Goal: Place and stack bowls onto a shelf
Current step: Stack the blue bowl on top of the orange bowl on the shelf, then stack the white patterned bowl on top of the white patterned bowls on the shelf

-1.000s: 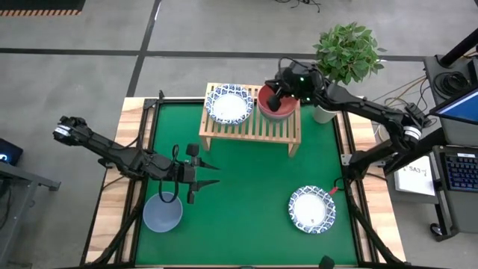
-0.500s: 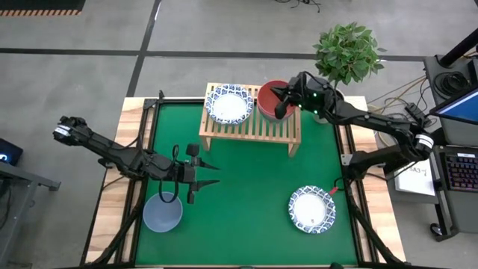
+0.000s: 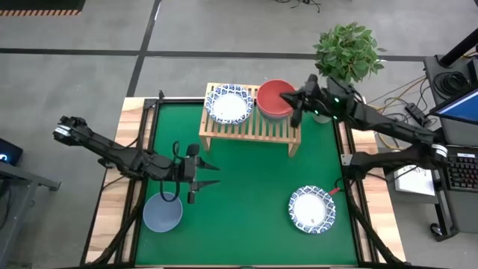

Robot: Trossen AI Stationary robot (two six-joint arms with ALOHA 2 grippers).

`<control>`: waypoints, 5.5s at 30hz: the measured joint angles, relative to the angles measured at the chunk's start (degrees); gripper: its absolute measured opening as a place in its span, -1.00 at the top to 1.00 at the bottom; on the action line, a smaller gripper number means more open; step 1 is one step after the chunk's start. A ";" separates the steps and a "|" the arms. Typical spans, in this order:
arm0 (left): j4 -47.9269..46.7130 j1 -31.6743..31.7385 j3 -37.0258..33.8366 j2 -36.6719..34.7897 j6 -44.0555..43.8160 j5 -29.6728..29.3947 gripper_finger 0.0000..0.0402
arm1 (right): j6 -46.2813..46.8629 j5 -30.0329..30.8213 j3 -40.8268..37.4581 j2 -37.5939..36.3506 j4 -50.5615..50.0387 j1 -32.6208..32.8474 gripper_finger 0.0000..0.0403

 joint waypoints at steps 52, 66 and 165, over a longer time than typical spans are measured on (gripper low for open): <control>-68.29 -14.90 25.25 38.74 -87.96 29.06 0.66 | 4.56 8.11 -25.36 -15.38 3.16 44.29 0.96; -74.39 -14.21 52.59 41.79 -49.94 18.47 1.00 | 2.59 8.14 -25.38 -17.27 -2.96 52.87 0.96; -68.00 11.19 78.82 44.27 3.26 1.70 0.58 | 20.71 11.69 -26.50 -11.62 1.20 53.17 0.95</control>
